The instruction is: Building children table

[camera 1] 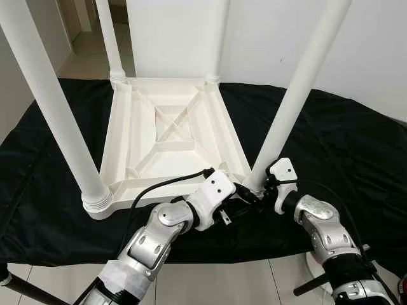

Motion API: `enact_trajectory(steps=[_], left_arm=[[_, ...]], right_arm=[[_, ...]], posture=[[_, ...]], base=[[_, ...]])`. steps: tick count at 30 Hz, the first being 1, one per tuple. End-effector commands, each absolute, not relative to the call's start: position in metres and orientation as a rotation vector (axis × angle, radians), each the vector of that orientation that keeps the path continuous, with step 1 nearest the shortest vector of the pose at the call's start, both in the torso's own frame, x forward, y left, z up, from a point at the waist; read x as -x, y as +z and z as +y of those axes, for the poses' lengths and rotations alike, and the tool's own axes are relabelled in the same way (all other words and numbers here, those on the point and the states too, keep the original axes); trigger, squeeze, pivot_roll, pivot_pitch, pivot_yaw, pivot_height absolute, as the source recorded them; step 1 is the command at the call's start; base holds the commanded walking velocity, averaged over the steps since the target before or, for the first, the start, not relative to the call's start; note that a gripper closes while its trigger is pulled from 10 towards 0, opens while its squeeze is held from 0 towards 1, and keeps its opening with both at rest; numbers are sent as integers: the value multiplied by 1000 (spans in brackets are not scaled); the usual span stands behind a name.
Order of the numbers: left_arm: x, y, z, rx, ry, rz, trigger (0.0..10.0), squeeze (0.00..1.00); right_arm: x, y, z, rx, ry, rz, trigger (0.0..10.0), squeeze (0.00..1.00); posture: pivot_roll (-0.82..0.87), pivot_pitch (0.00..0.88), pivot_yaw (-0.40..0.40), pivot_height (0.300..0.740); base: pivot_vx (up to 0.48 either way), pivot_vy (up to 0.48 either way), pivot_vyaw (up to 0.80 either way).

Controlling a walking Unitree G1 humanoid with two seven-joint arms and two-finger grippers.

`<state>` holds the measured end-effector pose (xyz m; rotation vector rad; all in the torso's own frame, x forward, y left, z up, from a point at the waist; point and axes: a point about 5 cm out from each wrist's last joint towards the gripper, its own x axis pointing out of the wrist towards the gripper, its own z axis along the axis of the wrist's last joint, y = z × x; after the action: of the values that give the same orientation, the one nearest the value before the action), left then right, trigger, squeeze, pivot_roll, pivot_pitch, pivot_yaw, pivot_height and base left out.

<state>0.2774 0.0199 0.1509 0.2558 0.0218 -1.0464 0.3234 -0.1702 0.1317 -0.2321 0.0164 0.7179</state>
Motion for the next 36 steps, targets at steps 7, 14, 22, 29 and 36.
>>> enact_trajectory(steps=[7, 14, 22, 29, 36], left_arm=[[-277, 147, 24, -263, -1033, 37, 10000, 0], [-273, 147, 23, -242, -1038, 40, 10000, 0], [-270, 144, 20, -245, -1043, 47, 10000, 0], [-273, 144, 19, -245, -1035, 37, 10000, 0], [-273, 144, 18, -249, -1041, 32, 10000, 0]], right_arm=[[-323, 116, -166, 213, 759, 70, 0, 0], [-321, 109, -172, 189, 739, 81, 0, 0], [-318, 108, -173, 126, 630, 57, 10000, 0], [-314, 111, -170, 82, 427, 2, 10000, 0], [-303, 116, -157, 12, 192, -28, 10000, 0]], posture=[[37, 48, -46, 740], [43, 59, -51, 740], [42, 58, -54, 740], [29, 52, -63, 740], [31, 40, -65, 740]], base=[[0, 0, 0], [0, 0, 0], [0, 0, 0], [0, 0, 0], [0, 0, 0]])
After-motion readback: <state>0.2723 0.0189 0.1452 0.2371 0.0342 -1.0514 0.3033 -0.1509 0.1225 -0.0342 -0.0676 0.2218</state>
